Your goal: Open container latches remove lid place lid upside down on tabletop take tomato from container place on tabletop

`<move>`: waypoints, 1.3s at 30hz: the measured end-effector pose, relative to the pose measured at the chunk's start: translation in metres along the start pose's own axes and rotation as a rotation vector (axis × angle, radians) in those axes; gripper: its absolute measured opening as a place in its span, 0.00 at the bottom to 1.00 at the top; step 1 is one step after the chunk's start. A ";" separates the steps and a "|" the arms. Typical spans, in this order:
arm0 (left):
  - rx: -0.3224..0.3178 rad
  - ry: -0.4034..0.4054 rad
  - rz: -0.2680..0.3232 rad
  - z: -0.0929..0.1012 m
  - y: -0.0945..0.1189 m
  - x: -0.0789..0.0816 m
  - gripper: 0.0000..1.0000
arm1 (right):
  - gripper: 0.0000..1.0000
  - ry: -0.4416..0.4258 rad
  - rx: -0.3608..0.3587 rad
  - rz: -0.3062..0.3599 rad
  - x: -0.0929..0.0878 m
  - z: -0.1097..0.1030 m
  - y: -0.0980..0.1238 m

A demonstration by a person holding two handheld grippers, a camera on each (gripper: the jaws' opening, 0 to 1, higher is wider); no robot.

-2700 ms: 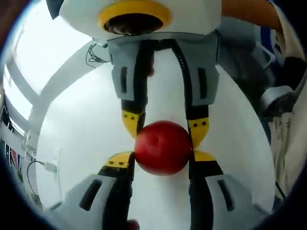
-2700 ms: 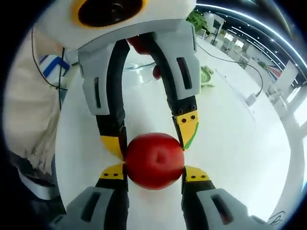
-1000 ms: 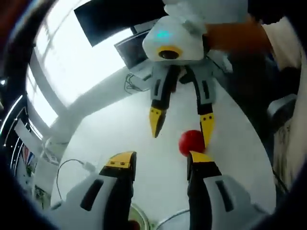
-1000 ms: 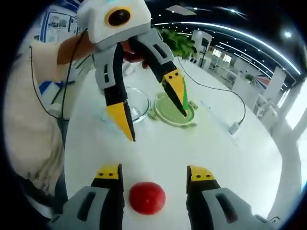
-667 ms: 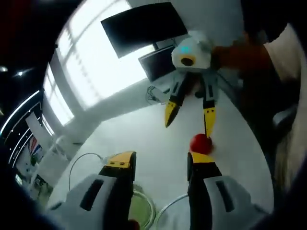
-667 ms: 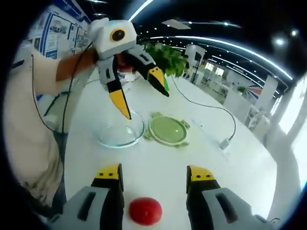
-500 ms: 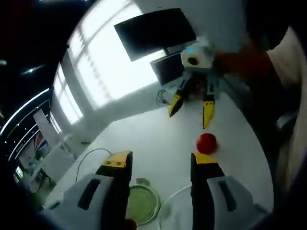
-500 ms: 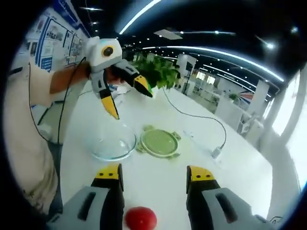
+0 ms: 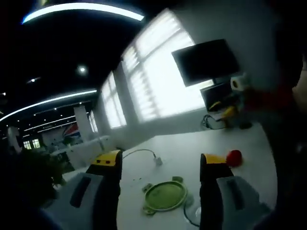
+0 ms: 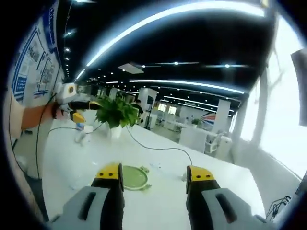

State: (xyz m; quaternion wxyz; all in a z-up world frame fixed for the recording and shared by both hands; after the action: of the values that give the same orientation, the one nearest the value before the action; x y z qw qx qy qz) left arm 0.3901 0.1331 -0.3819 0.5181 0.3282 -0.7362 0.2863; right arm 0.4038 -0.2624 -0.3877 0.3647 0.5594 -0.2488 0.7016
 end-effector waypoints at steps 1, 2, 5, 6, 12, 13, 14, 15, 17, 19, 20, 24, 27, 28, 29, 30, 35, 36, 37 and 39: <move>0.032 0.004 0.008 -0.007 0.005 -0.002 0.58 | 0.47 0.001 -0.017 0.008 -0.001 0.002 0.001; 0.053 0.008 0.013 -0.010 0.009 -0.003 0.59 | 0.47 0.002 -0.033 0.014 -0.002 0.003 0.004; 0.137 0.000 0.034 -0.023 0.030 -0.009 0.60 | 0.47 -0.006 -0.103 0.046 -0.005 0.009 0.013; 0.149 0.018 0.033 -0.025 0.037 -0.012 0.60 | 0.47 -0.008 -0.119 0.054 -0.006 0.010 0.016; 0.250 0.034 0.037 -0.037 0.077 -0.026 0.60 | 0.47 -0.038 -0.197 0.086 -0.014 0.017 0.038; 0.267 0.041 0.038 -0.038 0.083 -0.029 0.60 | 0.47 -0.040 -0.204 0.087 -0.016 0.018 0.040; 0.284 0.034 0.034 -0.038 0.089 -0.031 0.60 | 0.47 -0.054 -0.213 0.092 -0.019 0.019 0.043; 0.297 0.026 0.029 -0.038 0.094 -0.034 0.60 | 0.47 -0.075 -0.223 0.097 -0.022 0.019 0.046; 0.322 0.032 0.027 -0.036 0.104 -0.041 0.59 | 0.47 -0.084 -0.248 0.106 -0.030 0.019 0.053; 0.331 0.041 0.012 -0.034 0.112 -0.051 0.59 | 0.47 -0.101 -0.262 0.090 -0.043 0.017 0.059; 0.346 0.049 0.005 -0.034 0.118 -0.057 0.59 | 0.47 -0.107 -0.275 0.084 -0.049 0.016 0.061; 0.390 0.067 -0.007 -0.034 0.132 -0.073 0.59 | 0.47 -0.131 -0.303 0.059 -0.067 0.014 0.069; 0.429 0.121 0.008 -0.037 0.144 -0.084 0.58 | 0.47 -0.151 -0.319 0.055 -0.076 0.014 0.075; 0.436 0.127 0.007 -0.037 0.147 -0.087 0.58 | 0.47 -0.154 -0.330 0.056 -0.079 0.014 0.077; 0.443 0.131 0.001 -0.037 0.150 -0.091 0.58 | 0.47 -0.159 -0.336 0.053 -0.081 0.011 0.079; 0.449 0.133 -0.013 -0.036 0.153 -0.095 0.58 | 0.47 -0.168 -0.342 0.051 -0.084 0.011 0.080; 0.473 0.157 -0.024 -0.037 0.165 -0.105 0.58 | 0.47 -0.191 -0.374 0.038 -0.096 0.004 0.086; 0.479 0.163 -0.029 -0.037 0.167 -0.108 0.58 | 0.47 -0.195 -0.380 0.032 -0.099 0.003 0.086; 0.484 0.162 -0.035 -0.037 0.169 -0.110 0.58 | 0.47 -0.198 -0.383 0.029 -0.100 0.002 0.087; 0.497 0.165 -0.044 -0.038 0.172 -0.114 0.58 | 0.47 -0.208 -0.387 0.025 -0.104 0.000 0.087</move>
State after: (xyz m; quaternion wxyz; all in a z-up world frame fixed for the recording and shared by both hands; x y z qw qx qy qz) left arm 0.3064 0.2903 -0.4927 0.4859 0.4370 -0.5912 0.4727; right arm 0.3462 -0.3402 -0.4832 0.4288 0.5451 -0.4219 0.5839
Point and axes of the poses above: the point that each gripper's makers call its tool centre point, and the gripper's own axes: y roughly backward along the fingers, z roughly to its right, x roughly out of its top, the point moved 8 cm from there along y, roughly backward along the fingers
